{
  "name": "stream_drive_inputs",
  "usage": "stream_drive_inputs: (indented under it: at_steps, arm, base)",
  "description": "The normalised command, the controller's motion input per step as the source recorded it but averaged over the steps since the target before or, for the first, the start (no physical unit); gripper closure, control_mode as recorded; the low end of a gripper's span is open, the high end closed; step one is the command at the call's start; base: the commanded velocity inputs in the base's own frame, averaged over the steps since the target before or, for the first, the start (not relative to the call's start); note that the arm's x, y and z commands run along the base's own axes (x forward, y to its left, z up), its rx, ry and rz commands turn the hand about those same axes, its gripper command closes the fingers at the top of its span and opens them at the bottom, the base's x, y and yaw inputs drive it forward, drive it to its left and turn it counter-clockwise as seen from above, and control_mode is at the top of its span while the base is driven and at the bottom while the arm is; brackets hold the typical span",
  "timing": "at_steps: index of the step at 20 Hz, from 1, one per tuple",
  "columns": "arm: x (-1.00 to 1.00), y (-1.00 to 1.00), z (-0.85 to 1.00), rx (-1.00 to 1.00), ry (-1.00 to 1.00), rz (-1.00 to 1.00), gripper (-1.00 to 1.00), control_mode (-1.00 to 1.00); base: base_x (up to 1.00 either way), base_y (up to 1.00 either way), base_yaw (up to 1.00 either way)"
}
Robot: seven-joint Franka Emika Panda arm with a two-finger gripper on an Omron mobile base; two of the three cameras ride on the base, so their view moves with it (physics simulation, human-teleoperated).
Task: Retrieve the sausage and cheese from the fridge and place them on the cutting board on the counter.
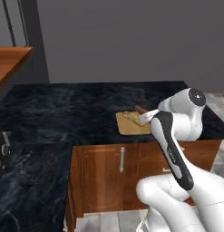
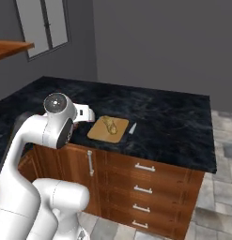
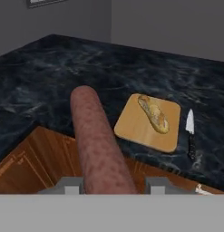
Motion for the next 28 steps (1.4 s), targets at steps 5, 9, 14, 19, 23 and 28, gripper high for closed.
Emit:
stream_drive_inputs:
  at_steps: [5,9,14,19,23,28]
  arm:
    - [0.00,0.00,0.00,0.00,0.00,0.00,1.00,1.00]
    - [0.00,0.00,0.00,0.00,0.00,0.00,1.00,1.00]
    - [0.00,0.00,0.00,0.00,0.00,0.00,1.00,1.00]
    - [0.00,0.00,0.00,0.00,0.00,0.00,1.00,1.00]
    - [0.00,0.00,0.00,0.00,0.00,0.00,1.00,1.00]
    - [0.00,0.00,0.00,0.00,0.00,0.00,1.00,1.00]
  base:
    - [0.72,0.38,-0.17]
    - [0.65,0.19,-0.30]
    - [0.50,0.17,-0.18]
    - [0.00,0.00,0.00]
    - [0.00,0.00,0.00]
    - [0.00,0.00,0.00]
